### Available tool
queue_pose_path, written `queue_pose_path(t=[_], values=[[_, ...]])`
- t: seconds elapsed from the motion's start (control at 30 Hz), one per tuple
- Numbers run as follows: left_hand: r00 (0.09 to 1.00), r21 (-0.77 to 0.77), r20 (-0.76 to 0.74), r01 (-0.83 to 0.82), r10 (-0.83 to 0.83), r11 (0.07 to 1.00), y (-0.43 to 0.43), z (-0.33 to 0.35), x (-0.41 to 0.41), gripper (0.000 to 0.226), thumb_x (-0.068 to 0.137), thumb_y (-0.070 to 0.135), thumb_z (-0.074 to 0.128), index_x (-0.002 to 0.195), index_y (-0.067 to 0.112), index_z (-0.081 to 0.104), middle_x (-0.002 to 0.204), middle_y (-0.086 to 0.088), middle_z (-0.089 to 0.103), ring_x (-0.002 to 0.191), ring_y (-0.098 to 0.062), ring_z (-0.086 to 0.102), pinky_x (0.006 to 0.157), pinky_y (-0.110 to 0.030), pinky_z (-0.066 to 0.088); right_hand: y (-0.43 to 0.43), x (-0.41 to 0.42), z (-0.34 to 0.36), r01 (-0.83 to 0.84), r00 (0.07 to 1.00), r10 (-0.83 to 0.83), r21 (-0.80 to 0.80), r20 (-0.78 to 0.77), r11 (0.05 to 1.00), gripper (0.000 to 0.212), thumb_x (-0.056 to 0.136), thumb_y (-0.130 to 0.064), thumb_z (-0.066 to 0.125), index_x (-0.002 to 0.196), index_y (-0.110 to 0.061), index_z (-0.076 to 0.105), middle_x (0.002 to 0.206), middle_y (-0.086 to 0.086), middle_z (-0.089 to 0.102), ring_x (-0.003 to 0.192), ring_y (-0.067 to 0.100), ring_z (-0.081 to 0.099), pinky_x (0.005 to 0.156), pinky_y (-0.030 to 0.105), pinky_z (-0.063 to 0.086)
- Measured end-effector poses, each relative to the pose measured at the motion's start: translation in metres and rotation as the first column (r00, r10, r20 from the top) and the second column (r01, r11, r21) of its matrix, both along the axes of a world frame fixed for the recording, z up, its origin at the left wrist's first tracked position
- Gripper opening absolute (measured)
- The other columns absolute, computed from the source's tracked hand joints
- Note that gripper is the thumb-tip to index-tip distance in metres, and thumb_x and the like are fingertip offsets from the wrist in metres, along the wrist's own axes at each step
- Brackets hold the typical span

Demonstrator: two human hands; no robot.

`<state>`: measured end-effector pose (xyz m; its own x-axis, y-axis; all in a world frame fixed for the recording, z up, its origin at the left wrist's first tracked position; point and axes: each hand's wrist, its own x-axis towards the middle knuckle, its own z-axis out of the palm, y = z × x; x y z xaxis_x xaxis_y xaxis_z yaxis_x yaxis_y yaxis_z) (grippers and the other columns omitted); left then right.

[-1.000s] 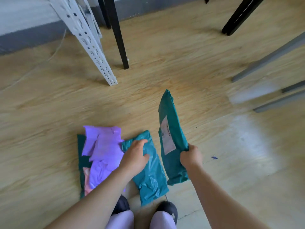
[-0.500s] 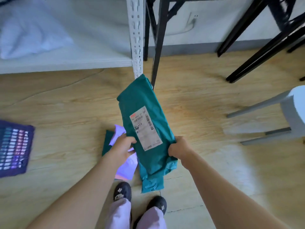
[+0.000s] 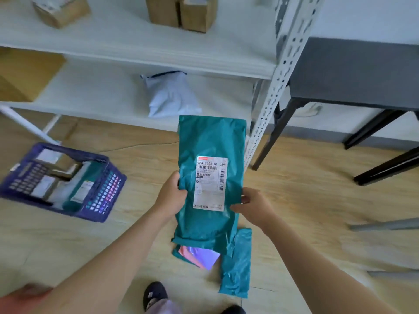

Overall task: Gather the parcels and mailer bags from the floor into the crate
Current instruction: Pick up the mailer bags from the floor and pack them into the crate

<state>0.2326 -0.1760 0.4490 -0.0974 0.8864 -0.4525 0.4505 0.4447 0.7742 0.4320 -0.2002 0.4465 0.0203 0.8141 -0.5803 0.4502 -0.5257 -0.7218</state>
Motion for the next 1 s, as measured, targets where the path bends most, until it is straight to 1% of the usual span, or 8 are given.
queue_pose_path(t=[0.1,0.3,0.4,0.5,0.6,0.7,0.83,1.0], values=[[0.997,0.06,-0.071,0.003,0.001,0.998,-0.002,0.023,-0.043,0.026,0.09,-0.003,0.04,0.104,0.018,0.049,0.098,-0.005,0.062,0.091,-0.024,0.059,0.077,-0.04,0.05,0.011,-0.043,0.02,-0.059,0.996,0.054,0.066,0.075,0.996,0.021,0.081,-0.006,0.063,0.1,-0.012,0.068,0.082,0.009,0.065,0.071,0.018,0.054,0.057,0.024,0.04],[0.958,0.163,-0.285,0.035,0.013,0.986,-0.004,0.046,-0.132,0.021,0.088,0.002,0.047,0.102,0.018,0.044,0.097,0.0,0.058,0.091,-0.023,0.058,0.069,-0.03,0.043,0.028,-0.137,0.034,-0.022,0.999,0.02,0.065,0.027,0.998,0.025,0.076,0.009,0.055,0.077,-0.013,0.065,0.046,-0.004,0.061,0.048,0.018,0.055,0.065,0.039,0.055],[0.899,0.19,-0.437,0.065,0.026,0.98,0.0,0.05,-0.196,0.016,0.088,0.006,0.051,0.103,0.011,0.048,0.106,-0.007,0.055,0.101,-0.026,0.053,0.075,-0.032,0.04,0.035,-0.203,0.025,0.013,1.0,-0.012,0.038,-0.029,0.999,0.024,0.066,0.004,0.058,0.062,-0.019,0.064,0.05,0.003,0.065,0.057,0.027,0.058,0.072,0.051,0.054],[0.834,0.233,-0.551,0.111,0.037,0.966,0.007,0.052,-0.27,0.007,0.089,0.009,0.052,0.092,0.009,0.046,0.102,-0.009,0.051,0.101,-0.026,0.048,0.078,-0.034,0.039,0.044,-0.277,0.017,0.034,0.996,-0.034,-0.008,-0.076,0.999,0.017,0.062,-0.001,0.061,0.063,-0.017,0.066,0.053,0.004,0.065,0.061,0.026,0.057,0.072,0.047,0.053],[0.812,0.234,-0.584,0.146,0.019,0.961,0.017,0.052,-0.334,0.007,0.091,0.013,0.05,0.089,0.01,0.044,0.095,-0.006,0.047,0.098,-0.025,0.049,0.073,-0.033,0.04,0.053,-0.341,0.027,0.026,0.995,-0.027,-0.004,-0.101,1.0,0.023,0.069,0.004,0.062,0.078,-0.015,0.069,0.047,-0.004,0.063,0.058,0.023,0.055,0.065,0.039,0.05],[0.807,0.194,-0.59,0.144,-0.002,0.971,0.028,0.052,-0.4,0.007,0.093,0.015,0.049,0.096,0.009,0.05,0.1,-0.005,0.05,0.092,-0.025,0.054,0.072,-0.033,0.042,0.066,-0.401,0.032,0.003,0.99,-0.007,-0.03,-0.14,1.0,0.028,0.074,0.003,0.061,0.076,-0.025,0.065,0.061,-0.004,0.066,0.064,0.021,0.058,0.077,0.041,0.054],[0.835,0.166,-0.551,0.121,-0.01,0.979,0.042,0.053,-0.461,0.004,0.094,0.011,0.046,0.09,0.012,0.045,0.097,-0.002,0.045,0.089,-0.025,0.056,0.069,-0.03,0.04,0.081,-0.468,0.032,0.005,0.971,-0.019,-0.062,-0.239,0.998,0.03,0.077,0.006,0.057,0.092,-0.019,0.063,0.082,0.0,0.068,0.081,0.024,0.063,0.09,0.043,0.054],[0.896,0.127,-0.443,0.089,-0.024,0.988,0.062,0.042,-0.506,0.008,0.093,0.006,0.046,0.097,0.014,0.047,0.106,-0.005,0.051,0.101,-0.021,0.057,0.083,-0.037,0.049,0.103,-0.521,0.023,-0.004,0.967,-0.018,-0.083,-0.255,0.997,0.036,0.078,0.008,0.055,0.103,-0.018,0.06,0.083,-0.003,0.065,0.084,0.022,0.061,0.085,0.037,0.052]])
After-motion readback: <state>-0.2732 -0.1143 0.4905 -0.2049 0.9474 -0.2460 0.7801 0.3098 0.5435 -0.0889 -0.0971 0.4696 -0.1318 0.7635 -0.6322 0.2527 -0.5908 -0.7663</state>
